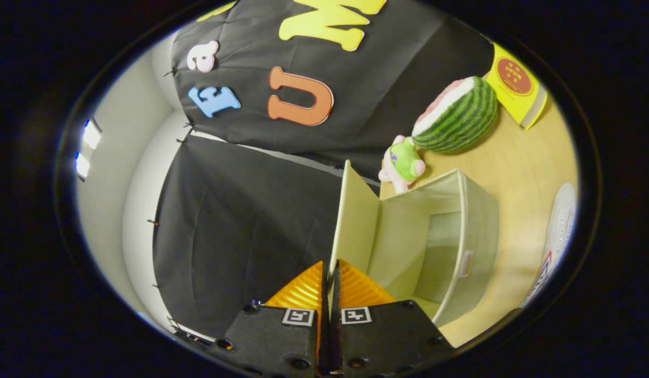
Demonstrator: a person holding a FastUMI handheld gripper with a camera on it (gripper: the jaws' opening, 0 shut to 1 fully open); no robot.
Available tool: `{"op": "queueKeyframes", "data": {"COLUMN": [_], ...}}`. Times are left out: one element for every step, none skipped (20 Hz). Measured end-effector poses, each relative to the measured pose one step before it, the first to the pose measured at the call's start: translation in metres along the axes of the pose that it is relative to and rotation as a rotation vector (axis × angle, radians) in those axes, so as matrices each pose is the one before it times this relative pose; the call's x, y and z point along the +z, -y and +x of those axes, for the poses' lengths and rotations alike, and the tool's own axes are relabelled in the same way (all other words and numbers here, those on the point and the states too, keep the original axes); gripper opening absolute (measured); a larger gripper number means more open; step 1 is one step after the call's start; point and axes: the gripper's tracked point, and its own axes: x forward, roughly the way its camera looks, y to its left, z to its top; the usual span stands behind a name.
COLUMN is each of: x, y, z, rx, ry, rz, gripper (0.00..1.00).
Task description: Open the storage box then place both shoes into the box .Put the left shoe in first, then the right shoe, with the right side of both shoes facing outward in a uniform manner.
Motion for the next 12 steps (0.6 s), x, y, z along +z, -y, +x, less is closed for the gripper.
{"op": "queueKeyframes", "data": {"x": [-0.00411,-0.00404,-0.00226,-0.00330,-0.00200,-0.00239,-0.00206,-0.00213,-0.00614,-0.00331,-0.00405,-0.00088], "y": [-0.00752,-0.01084,-0.01045,-0.00890,-0.00793,-0.00785,-0.00632,-0.00598,-0.00257,-0.00489,0.00035,-0.00350], "z": [0.00807,0.00896,0.00917,0.00832,0.00878,0.00810,0.00859,0.00794,0.00890,0.00565,0.00598,0.00175], "rx": [-0.01537,-0.01651,-0.00718,-0.01511,-0.01552,-0.01350,-0.00986,-0.00396,-0.00702,-0.00556,-0.02343,-0.00501], "ry": [-0.00025,-0.00120,0.00414,0.00062,0.00661,0.00122,-0.00065,0.00084,-0.01037,-0.00883,-0.01139,0.00419], "rz": [-0.01402,-0.01758,-0.02388,-0.02874,-0.02731,-0.02807,-0.01992,-0.01648,-0.01532,-0.02133,-0.03147,-0.02681], "gripper": [0.05,0.05,0.05,0.05,0.06,0.06,0.06,0.07,0.10,0.17,0.33,0.50]}}
